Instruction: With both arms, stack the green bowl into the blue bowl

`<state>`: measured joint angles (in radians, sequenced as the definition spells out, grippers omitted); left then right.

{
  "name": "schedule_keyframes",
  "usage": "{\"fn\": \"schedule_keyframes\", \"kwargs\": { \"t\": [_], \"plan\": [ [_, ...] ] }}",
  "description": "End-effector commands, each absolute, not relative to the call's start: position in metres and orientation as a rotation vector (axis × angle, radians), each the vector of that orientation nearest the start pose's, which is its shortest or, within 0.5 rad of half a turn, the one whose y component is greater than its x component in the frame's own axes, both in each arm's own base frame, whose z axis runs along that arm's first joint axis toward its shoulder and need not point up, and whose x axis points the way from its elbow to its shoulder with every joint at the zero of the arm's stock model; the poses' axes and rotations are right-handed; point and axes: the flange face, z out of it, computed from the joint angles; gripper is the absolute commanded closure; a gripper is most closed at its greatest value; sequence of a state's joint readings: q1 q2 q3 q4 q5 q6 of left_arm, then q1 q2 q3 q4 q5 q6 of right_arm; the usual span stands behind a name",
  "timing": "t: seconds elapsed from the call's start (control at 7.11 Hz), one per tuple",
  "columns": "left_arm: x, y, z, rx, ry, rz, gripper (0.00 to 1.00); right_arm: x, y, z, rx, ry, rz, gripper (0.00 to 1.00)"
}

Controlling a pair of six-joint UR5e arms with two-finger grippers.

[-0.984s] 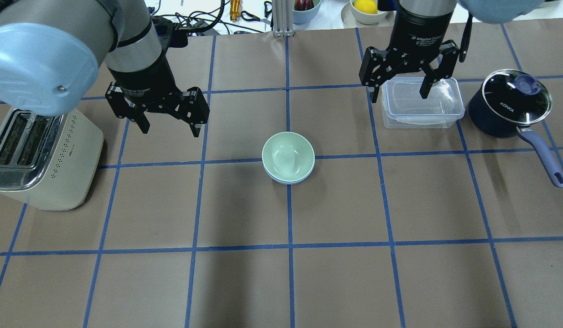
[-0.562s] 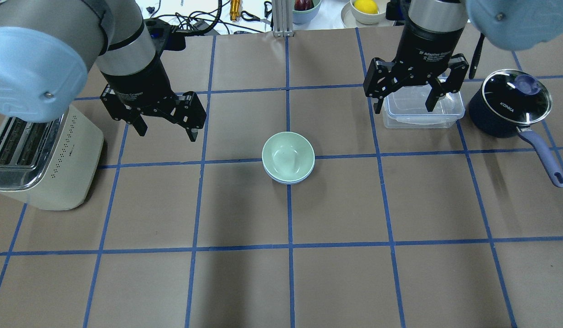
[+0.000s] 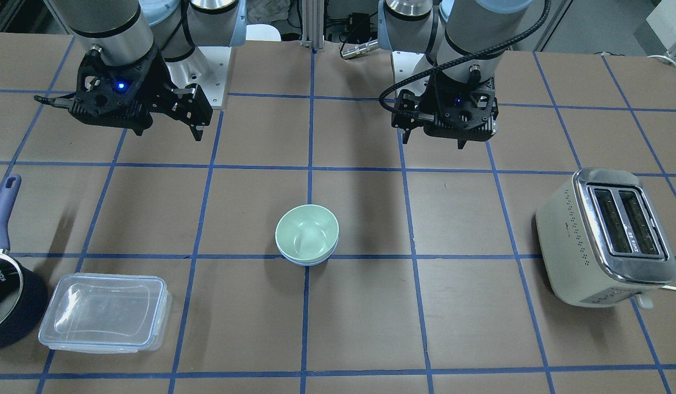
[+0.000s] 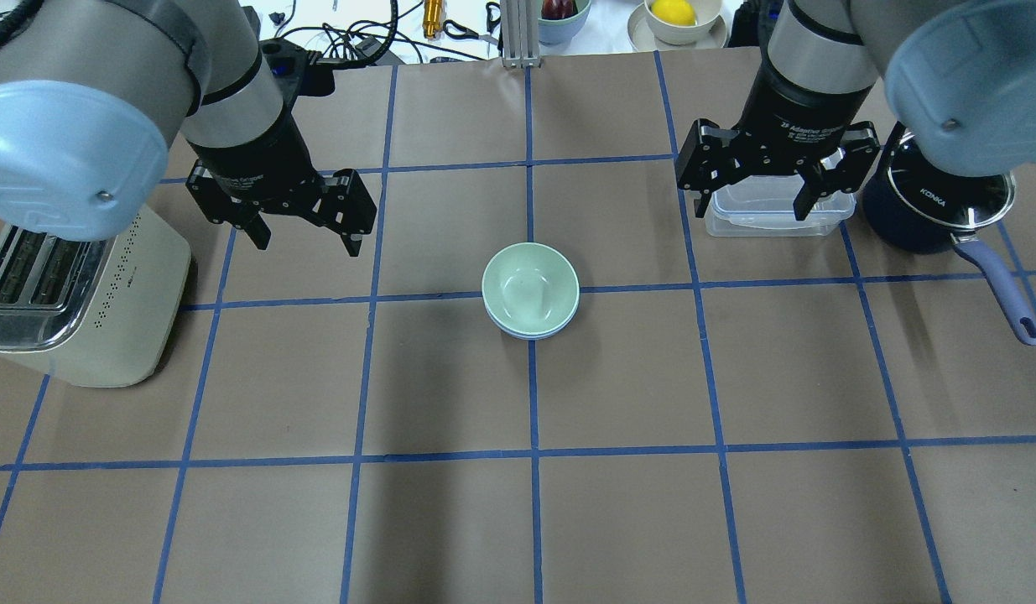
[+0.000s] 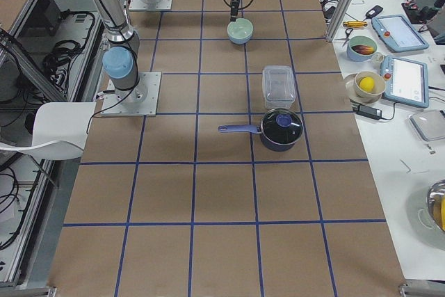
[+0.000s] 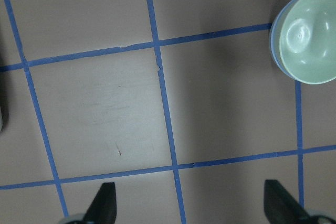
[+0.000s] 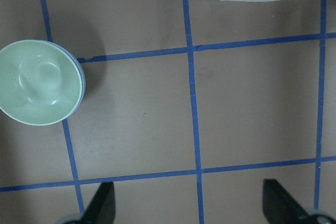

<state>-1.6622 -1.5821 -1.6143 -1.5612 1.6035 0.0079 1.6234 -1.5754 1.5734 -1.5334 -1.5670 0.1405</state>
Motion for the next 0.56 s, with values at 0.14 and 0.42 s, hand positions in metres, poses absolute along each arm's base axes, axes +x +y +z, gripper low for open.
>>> {"fn": "schedule_keyframes", "kwargs": {
  "t": [0.14,0.42],
  "plan": [
    [-0.1773,-0.4793,0.4637,0.068,3.147,0.032,0.00,0.1605,-0.4715,0.4909,0.123,3.134,0.078,0.00],
    [-0.1774,-0.4782,0.4650,0.053,3.149,0.030,0.00,0.1635,-0.4684,0.4913,0.111,3.131,0.081,0.00]
  ]
}}
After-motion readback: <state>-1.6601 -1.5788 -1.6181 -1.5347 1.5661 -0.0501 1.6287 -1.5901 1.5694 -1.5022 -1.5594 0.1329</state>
